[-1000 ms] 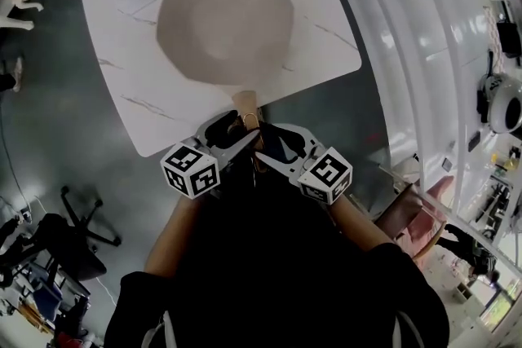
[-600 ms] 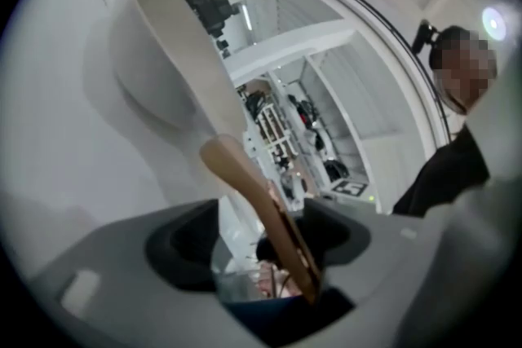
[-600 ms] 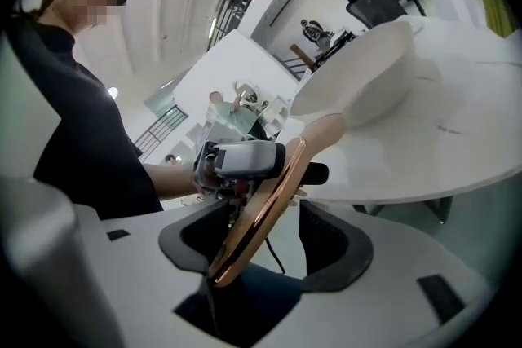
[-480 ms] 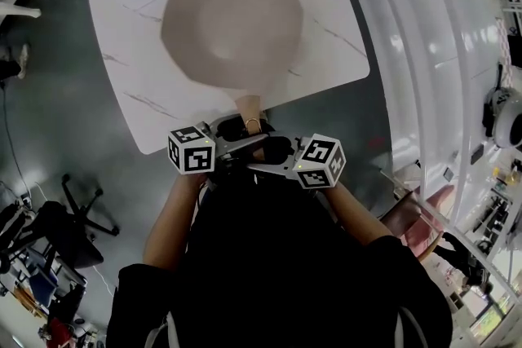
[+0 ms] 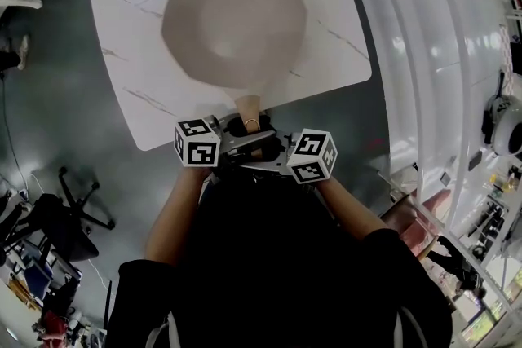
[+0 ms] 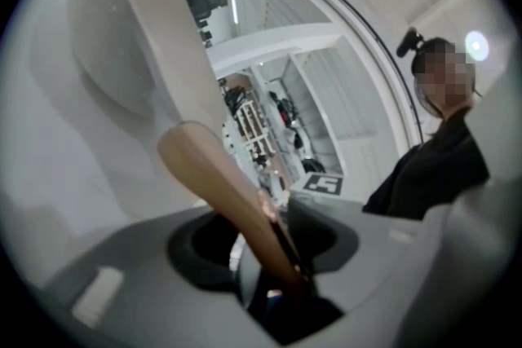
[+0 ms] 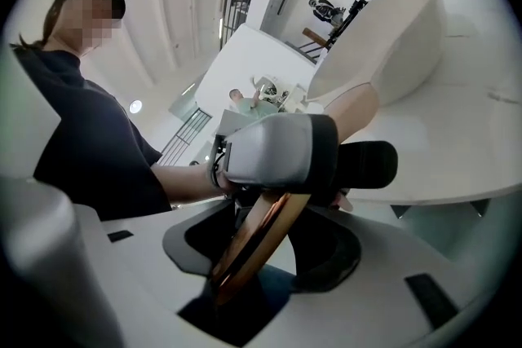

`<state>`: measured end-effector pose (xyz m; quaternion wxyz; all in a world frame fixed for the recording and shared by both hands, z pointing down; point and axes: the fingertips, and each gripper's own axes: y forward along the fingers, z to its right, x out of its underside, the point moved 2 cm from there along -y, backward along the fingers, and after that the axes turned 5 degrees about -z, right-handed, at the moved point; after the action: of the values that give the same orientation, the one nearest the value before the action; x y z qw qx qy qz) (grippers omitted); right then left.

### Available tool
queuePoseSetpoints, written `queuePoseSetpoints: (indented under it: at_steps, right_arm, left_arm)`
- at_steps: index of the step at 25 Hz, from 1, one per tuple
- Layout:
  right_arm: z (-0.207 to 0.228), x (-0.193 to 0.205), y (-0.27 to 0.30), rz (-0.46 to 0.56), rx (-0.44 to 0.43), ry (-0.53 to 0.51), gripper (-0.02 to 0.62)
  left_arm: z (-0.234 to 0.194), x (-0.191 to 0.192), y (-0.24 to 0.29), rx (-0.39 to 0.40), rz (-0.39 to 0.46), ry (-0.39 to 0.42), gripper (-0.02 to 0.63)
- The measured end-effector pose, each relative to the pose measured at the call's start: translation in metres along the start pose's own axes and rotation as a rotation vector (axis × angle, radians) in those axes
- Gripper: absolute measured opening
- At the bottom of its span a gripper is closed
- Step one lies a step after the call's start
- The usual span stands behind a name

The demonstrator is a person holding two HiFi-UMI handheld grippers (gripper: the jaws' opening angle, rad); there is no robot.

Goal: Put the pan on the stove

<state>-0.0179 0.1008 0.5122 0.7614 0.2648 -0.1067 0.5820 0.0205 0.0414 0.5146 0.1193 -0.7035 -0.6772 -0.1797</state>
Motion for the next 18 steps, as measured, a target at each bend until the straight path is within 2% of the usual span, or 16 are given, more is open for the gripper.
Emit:
queuePoseSetpoints:
  at_steps: [9, 18]
  right_arm:
    - [-0.001, -0.001, 0.000, 0.009, 0.006, -0.016, 0.204]
    - [-0.012, -0.003, -0.003, 0.015, -0.010, -0.032, 0.204]
  left_arm:
    - [0.002, 0.000, 0.000, -0.048, -0.019, 0.038, 0.190]
    - [0.012, 0.000, 0.001, -0.073, -0.006, 0.040, 0.193]
